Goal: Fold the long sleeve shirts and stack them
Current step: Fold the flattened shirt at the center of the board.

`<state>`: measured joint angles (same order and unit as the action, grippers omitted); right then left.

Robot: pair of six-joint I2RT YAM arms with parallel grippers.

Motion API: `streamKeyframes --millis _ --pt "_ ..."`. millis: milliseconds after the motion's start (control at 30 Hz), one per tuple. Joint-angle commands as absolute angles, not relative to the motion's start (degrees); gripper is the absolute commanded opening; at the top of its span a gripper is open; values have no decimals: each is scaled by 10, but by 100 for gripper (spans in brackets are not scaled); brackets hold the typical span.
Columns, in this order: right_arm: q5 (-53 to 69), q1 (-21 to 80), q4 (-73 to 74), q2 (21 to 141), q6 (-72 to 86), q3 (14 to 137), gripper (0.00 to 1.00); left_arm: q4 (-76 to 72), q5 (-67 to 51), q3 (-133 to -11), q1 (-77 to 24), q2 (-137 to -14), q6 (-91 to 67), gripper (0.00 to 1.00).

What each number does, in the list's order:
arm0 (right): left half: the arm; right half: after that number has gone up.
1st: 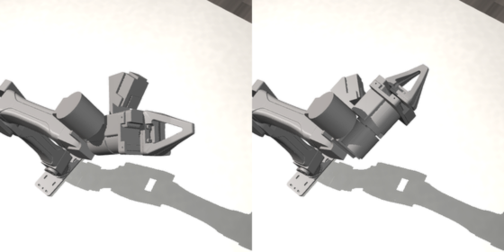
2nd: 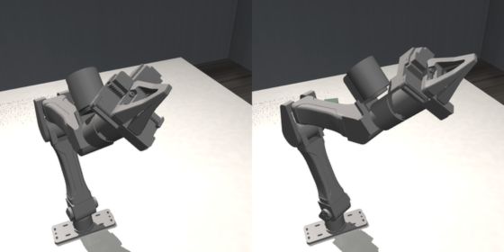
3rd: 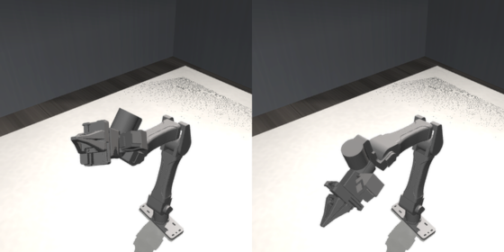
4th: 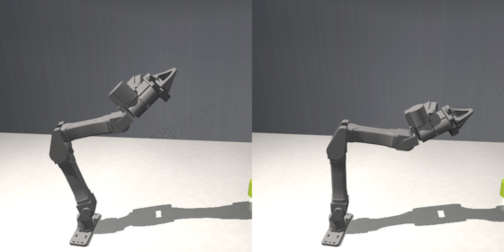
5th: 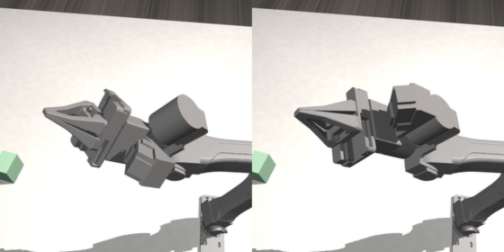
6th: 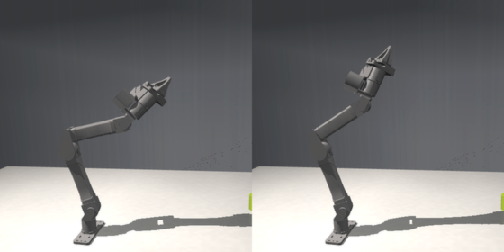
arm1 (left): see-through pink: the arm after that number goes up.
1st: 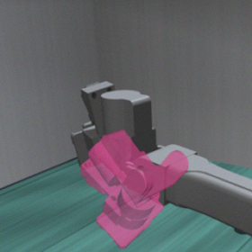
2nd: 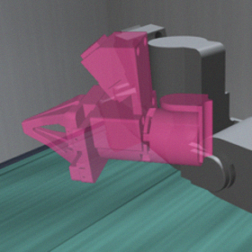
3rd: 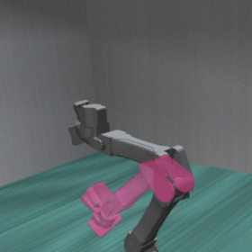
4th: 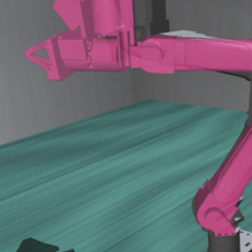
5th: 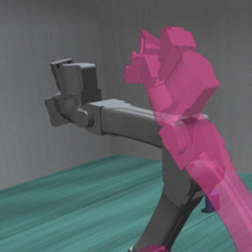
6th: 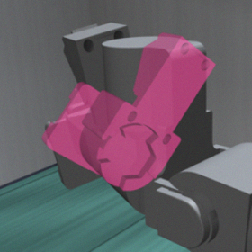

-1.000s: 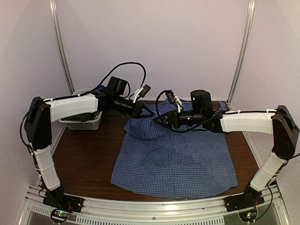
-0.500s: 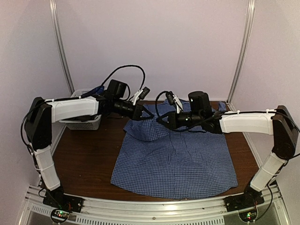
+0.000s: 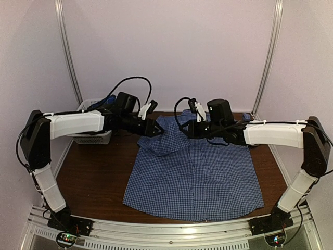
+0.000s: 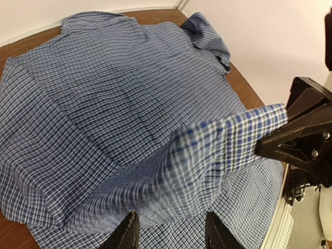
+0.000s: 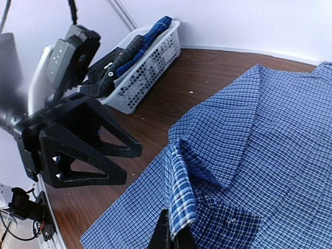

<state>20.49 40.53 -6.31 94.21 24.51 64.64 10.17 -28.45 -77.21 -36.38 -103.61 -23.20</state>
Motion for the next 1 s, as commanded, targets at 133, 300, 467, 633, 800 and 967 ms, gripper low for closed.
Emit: streamKeyframes --millis 133,300,467,633,800,967 --pt "62 409 8 964 269 706 0 190 -136 -669 -362 -969 -327 44" --pt "32 408 59 973 262 751 0 242 -115 -605 -363 -931 -354 44" --pt "10 403 92 967 251 788 0 280 -85 -526 -363 -881 -394 44" --pt "4 389 113 966 230 852 0 282 -85 -444 -369 -822 -444 43" --pt "14 383 128 985 201 918 0 289 -80 -396 -413 -795 -492 43" --pt "9 381 148 999 169 972 0 308 -57 -370 -466 -779 -538 42"
